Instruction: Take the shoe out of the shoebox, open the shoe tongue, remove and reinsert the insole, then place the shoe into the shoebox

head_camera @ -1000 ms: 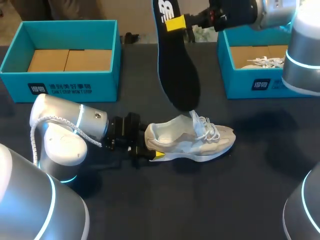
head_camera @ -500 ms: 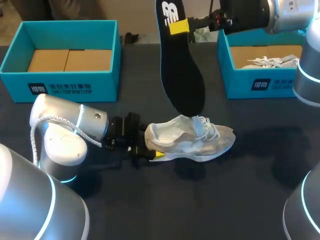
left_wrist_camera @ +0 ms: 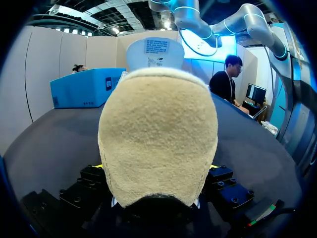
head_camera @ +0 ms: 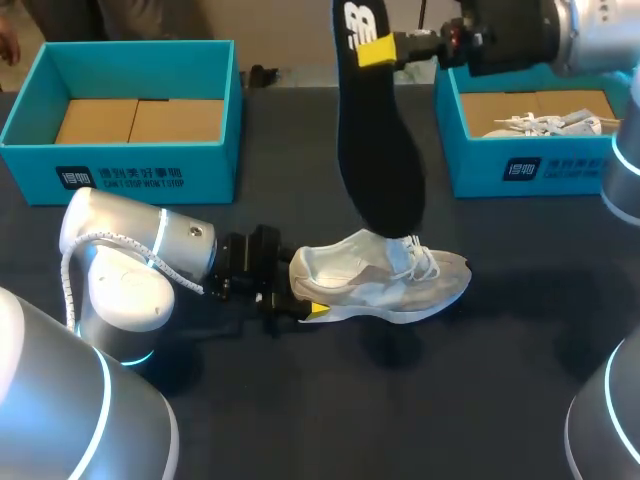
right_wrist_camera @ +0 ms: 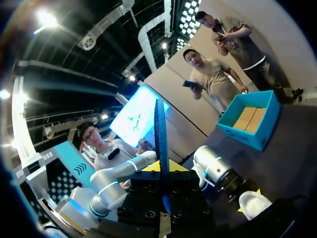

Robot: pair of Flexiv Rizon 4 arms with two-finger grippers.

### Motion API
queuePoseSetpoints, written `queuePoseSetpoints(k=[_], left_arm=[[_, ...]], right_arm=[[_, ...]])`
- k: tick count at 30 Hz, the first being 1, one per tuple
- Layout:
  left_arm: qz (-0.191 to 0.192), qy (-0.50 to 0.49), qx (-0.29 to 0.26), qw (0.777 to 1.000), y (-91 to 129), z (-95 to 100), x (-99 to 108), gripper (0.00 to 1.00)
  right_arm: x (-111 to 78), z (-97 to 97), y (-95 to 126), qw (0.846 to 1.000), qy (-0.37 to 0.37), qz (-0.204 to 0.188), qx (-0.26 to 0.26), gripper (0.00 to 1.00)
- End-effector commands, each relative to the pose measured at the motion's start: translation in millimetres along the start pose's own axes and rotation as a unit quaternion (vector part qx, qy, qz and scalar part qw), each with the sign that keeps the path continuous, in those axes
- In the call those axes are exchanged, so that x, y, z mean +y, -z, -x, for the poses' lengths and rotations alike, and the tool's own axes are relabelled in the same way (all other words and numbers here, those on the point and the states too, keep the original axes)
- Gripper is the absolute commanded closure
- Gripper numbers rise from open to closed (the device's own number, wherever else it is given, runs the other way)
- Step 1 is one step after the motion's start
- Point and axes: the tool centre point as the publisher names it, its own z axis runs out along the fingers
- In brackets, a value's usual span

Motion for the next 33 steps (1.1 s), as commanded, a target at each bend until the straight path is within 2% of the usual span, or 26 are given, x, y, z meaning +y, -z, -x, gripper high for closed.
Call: queuePoseSetpoints(k=[1,7,23,33], left_arm=[[0.001,0.000,0.001,1.000,-3,-0.8,2,1.00],[0.001,0.000,0.001,1.000,-3,-0.8,2,1.00],[0.001,0.000,0.001,1.000,-3,-0.8,2,1.00],[0.001,0.000,0.001,1.000,-3,-0.8,2,1.00]], right_arm=[[-18.7,-20.7,19,0.999,-0.010,0.012,-0.033,1.00],[-26.8,-31.3,20,0.999,-0.019,0.008,-0.037,1.00],[-46.1,-43.6,3,0.999,-0.041,-0.011,-0.021,1.00],[-59.3,-51.9,0,0.998,-0.054,-0.009,-0.018,1.00]])
